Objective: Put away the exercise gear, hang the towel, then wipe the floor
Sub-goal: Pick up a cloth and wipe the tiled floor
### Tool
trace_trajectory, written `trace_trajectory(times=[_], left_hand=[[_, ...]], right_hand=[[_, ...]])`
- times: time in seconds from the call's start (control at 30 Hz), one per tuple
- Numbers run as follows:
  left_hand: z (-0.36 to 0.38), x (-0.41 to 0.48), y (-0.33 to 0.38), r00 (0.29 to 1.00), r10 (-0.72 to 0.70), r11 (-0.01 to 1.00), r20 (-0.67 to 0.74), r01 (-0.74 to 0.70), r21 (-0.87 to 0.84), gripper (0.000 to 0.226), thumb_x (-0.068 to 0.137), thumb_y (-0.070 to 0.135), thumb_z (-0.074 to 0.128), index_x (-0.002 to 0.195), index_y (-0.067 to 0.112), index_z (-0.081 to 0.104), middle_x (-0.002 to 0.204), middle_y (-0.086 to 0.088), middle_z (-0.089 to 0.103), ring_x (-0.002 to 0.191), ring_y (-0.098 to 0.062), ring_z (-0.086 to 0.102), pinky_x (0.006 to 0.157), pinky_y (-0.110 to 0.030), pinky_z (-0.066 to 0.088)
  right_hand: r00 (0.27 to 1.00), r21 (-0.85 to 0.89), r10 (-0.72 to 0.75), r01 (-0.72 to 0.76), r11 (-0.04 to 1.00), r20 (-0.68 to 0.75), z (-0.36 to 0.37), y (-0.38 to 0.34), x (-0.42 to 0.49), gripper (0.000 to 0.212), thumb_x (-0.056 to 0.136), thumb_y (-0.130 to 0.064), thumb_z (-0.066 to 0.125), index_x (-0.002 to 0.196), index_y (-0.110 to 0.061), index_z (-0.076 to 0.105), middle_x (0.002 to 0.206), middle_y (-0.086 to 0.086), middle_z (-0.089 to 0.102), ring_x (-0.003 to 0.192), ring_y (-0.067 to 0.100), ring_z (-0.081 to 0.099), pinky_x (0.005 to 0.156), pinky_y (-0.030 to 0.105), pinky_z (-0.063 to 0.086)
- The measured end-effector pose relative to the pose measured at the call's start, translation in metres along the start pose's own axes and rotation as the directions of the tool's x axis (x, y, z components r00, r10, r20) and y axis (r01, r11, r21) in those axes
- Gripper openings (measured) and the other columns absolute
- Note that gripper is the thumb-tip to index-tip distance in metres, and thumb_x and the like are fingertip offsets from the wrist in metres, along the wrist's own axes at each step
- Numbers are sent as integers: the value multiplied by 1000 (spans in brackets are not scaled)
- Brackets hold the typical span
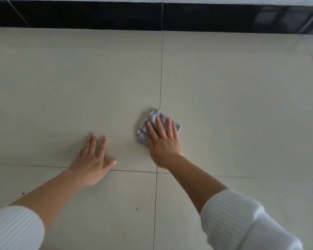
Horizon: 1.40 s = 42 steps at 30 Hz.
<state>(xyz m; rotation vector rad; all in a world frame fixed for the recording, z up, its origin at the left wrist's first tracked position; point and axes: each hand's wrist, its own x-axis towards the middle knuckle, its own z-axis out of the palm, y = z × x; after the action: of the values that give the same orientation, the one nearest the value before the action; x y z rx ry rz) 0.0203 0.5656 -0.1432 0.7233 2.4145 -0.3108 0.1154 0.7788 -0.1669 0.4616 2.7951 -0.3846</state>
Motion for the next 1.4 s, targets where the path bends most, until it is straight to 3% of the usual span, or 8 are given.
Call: trace_trajectory(times=[0.27, 0.47, 0.57, 0.77, 0.93, 1.07, 1.2, 1.4], left_hand=[[0, -4, -10, 997, -75, 997, 27, 76, -6, 84, 94, 53, 33, 147, 7, -14, 154, -26, -13, 144, -35, -11, 119, -41, 3], [-45, 2, -25, 981, 14, 1000, 193, -12, -12, 74, 97, 52, 23, 149, 12, -12, 157, -14, -15, 146, -23, -12, 118, -33, -2], [-40, 14, -35, 995, -4, 999, 105, -1, 49, 78, 96, 54, 23, 148, 10, -15, 155, -19, -19, 145, -28, -13, 119, -37, 2], [-10, 20, -59, 997, 67, 998, -25, -67, 7, 109, 54, 86, -22, 135, 15, -37, 142, -10, -42, 136, -19, -31, 116, -36, -6], [-10, 37, -92, 983, 116, 992, -145, -122, -30, 110, 52, 83, -31, 140, 17, -27, 146, -2, -35, 143, -16, -20, 115, -31, -4], [-17, 53, -111, 974, 51, 996, -221, -65, -59, 94, 67, 65, -15, 147, 16, -15, 156, -10, -18, 146, -22, -10, 117, -35, 2], [-21, 71, -123, 966, 26, 994, -257, -52, -93, 85, 77, 62, -6, 148, 16, -11, 156, -12, -17, 146, -24, -10, 118, -36, 1], [-35, 105, -143, 948, -94, 982, -303, 38, -187, 72, 97, 47, 22, 149, 8, -8, 157, -14, -15, 146, -26, -10, 118, -37, -2]], right_hand=[[802, -189, -592, 595, 781, 80, 33, -12, -30, 54, 96, -46, 22, 148, -30, 30, 157, 0, 27, 145, 32, 19, 120, 46, 16], [956, -146, -278, 289, 946, 91, 2, 42, -16, 68, 94, -59, -10, 152, -32, 11, 160, 6, 8, 146, 36, 3, 116, 50, 23], [994, -106, -108, 111, 988, 34, -12, 51, 11, 80, 69, -68, -35, 143, -37, -25, 154, 2, -28, 143, 32, -24, 120, 43, -4], [977, 28, 201, -203, 979, 77, -27, 13, 71, 58, 99, -52, 8, 148, -37, -19, 157, 1, -26, 142, 37, -25, 116, 47, -14], [997, -40, -7, 10, 999, 79, -18, -50, 77, 56, 99, -50, 6, 148, -35, -18, 157, 4, -25, 138, 39, -30, 113, 48, -18], [944, -70, -323, 328, 942, 72, 12, -95, 47, 55, 100, -49, 6, 149, -33, 26, 156, 7, 27, 142, 42, 12, 116, 56, 11], [840, -172, -535, 542, 823, 87, 25, -85, 45, 54, 97, -56, 21, 148, -38, 24, 158, -1, 22, 145, 35, 15, 112, 44, 11], [998, -89, -62, 59, 994, -33, -7, -32, 92, 77, 76, -72, -23, 145, -39, -14, 154, 2, -22, 146, 34, -12, 116, 37, -14]])
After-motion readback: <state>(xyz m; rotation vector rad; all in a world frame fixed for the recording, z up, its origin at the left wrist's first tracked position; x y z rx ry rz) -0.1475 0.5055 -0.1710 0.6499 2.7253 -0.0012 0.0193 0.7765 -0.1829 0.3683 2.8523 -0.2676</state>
